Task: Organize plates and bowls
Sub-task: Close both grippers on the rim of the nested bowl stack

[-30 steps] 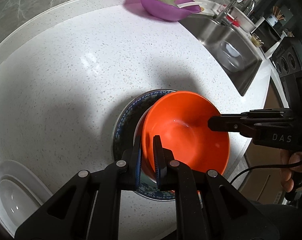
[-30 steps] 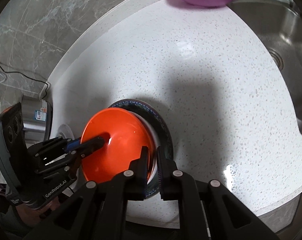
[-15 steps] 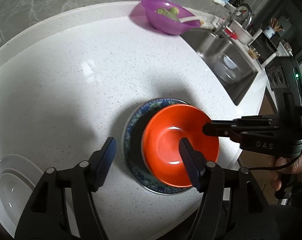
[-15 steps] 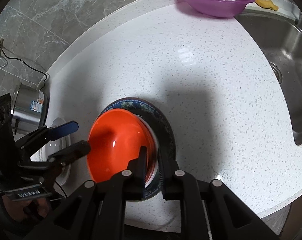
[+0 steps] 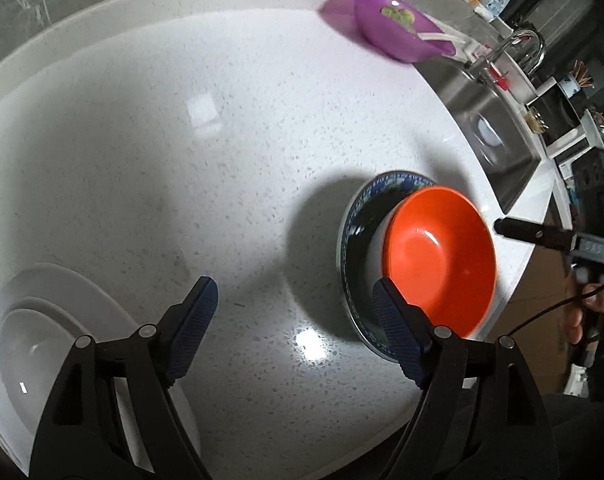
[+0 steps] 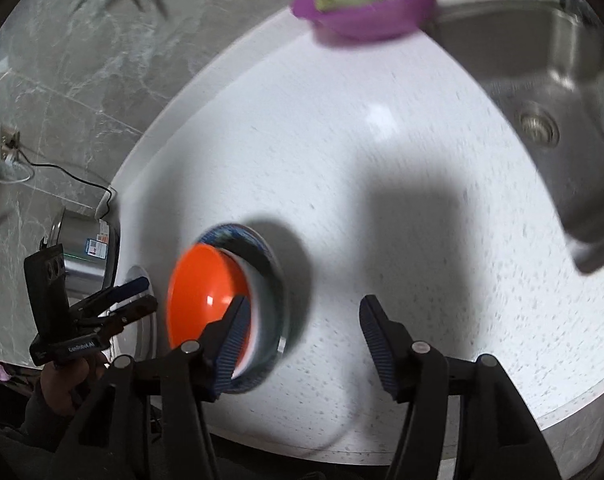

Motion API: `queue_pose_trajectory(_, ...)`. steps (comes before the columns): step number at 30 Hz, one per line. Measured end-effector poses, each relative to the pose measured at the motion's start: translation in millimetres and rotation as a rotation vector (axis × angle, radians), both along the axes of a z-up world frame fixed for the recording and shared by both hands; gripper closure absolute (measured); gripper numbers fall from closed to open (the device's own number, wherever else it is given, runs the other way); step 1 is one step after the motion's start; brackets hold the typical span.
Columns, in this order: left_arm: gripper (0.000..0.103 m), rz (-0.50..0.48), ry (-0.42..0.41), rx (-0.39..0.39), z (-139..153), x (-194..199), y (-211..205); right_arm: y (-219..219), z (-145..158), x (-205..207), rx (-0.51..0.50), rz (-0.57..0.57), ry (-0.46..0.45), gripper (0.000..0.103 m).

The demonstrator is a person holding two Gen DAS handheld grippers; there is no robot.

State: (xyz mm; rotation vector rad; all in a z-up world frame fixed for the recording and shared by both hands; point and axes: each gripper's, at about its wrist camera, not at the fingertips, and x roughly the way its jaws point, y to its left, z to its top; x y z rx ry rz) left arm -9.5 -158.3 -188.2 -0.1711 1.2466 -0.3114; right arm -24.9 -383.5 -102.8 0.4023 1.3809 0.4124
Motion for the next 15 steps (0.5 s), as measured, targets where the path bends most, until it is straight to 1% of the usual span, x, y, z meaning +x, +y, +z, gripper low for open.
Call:
queue_pose_trajectory(2, 0.024, -0.006, 0.016, -0.006, -7.0, 1.9, -1.4, 1.2, -10.7, -2.8, 0.019, 0.010, 0.037, 0.053)
queue_pose_trajectory(3, 0.024, -0.008, 0.020, -0.002, -10.0, 2.4, -3.0, 3.3, -13.3, -4.3, 0.023, 0.021, 0.043, 0.054)
queue_pose_trajectory(12, 0.024, -0.020, 0.029, -0.006, -24.3, 8.6, -6.6, 16.3, -23.0, -4.3, 0.033, 0.062, 0.049, 0.054)
queue_pose_trajectory(15, 0.026, -0.034, 0.039, 0.003, -29.8, 12.2, -9.5, 19.5, -27.9, -3.0, 0.019, 0.074, 0.053, 0.055)
